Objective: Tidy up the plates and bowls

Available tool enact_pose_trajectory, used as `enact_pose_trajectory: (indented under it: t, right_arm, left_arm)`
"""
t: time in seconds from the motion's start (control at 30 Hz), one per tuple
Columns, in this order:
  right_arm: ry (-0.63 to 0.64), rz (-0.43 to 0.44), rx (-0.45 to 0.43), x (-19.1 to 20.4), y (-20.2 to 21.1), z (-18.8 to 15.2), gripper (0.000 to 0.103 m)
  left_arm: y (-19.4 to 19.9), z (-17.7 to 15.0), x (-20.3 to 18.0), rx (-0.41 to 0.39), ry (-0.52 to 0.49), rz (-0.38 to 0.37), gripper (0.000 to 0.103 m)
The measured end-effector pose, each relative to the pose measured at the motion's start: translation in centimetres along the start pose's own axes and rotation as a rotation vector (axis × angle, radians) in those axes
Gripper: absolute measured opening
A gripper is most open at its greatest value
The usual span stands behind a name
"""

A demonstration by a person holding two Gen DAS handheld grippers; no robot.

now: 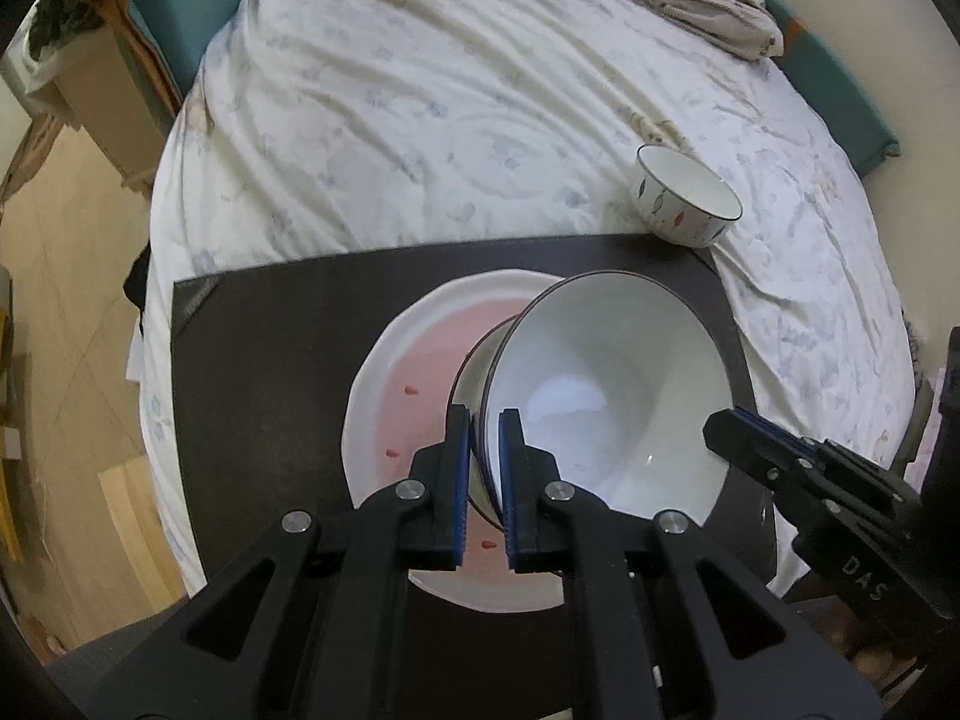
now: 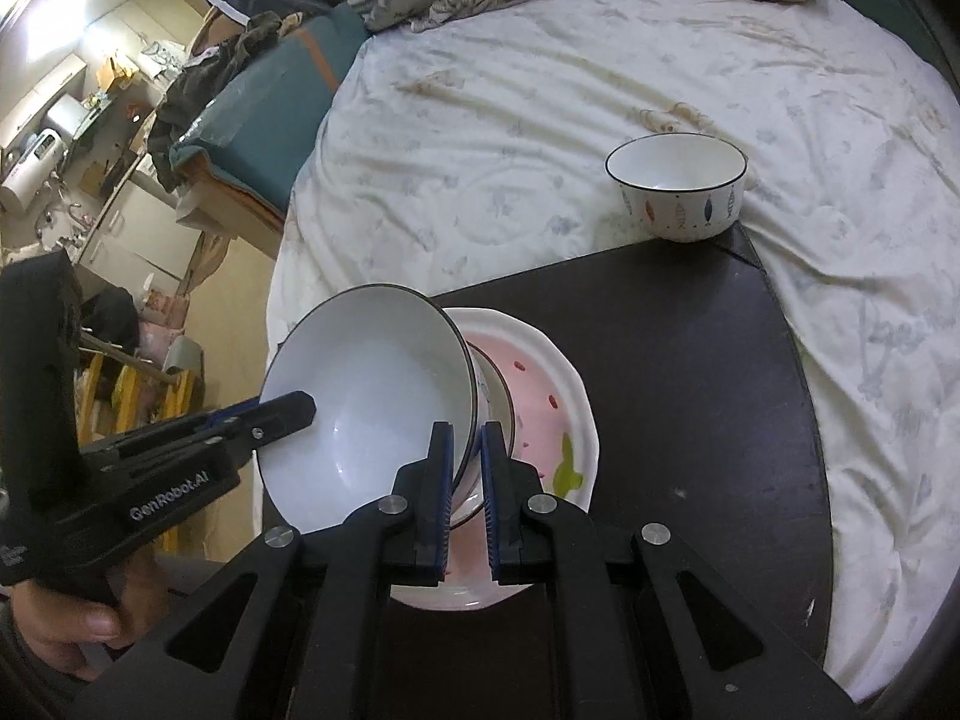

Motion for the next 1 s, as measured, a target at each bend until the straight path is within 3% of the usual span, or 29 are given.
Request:
enact_pose_trajectory:
  t: [0.57, 0.6, 0.67, 0.7, 0.73, 0.8, 0.87, 0.93, 1.0]
  right_arm:
    - [-0.045, 0.041, 0.086, -0.8, -2.4, 0.6, 0.010]
    - [-0.043, 0.040, 0.090, -0.8, -2.4, 0.7, 0.011]
    - [-0.050, 0.053, 0.102, -0.8, -2.5, 0.7, 0.014]
    - [-0.052, 0.056, 0.107, -0.8, -2.6, 0.7, 0.014]
    - [-0.052, 0.058, 0.111, -0.8, -2.7, 0.7, 0.014]
    - [-0.060, 0.059, 0.127, -1.1, -3.2, 0.8, 0.015]
    - [-0.073, 0.063, 0.156, -1.5, -4.0, 0.6, 0.024]
    - [-0.088, 0.062, 0.171, -1.9, -4.7, 0.6, 0.041]
    - [-0.096, 0.073, 0.180, -1.9, -5.2, 0.7, 0.046]
  left_arm:
    - [-1.7, 0.4, 0.8, 0.042, 0.029, 0.040, 0.008]
    - [-1.7, 0.4, 0.7, 0.044, 0.027, 0.037, 0.011]
    - [-1.9, 0.4, 0.8, 0.049, 0.028, 0.045, 0.028]
    - [-2.1, 0.4, 0.8, 0.053, 0.028, 0.054, 0.043]
    - [-2.2, 0.4, 0.9, 0.054, 0.029, 0.063, 0.049]
    - [-2.4, 0.3, 0.9, 0.054, 0.026, 0.070, 0.049]
    - [-3.0, 0.2, 0.8, 0.071, 0.017, 0.069, 0.049]
    - [-3.7, 0.0, 0.8, 0.101, 0.016, 0.056, 0.049]
    - [-4.6, -0.3, 1.0, 0.145, 0.039, 0.020, 0.049]
Point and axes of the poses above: each gripper's, at about its wrist camera, not at the fingertips, and y roughly against the way its jaws point, x to its left, z to its top, the point moved 8 cm from there along -y, roughly the way its jaws point, and after that the axes turned 15 degrees about x, right-handed, at the moved point
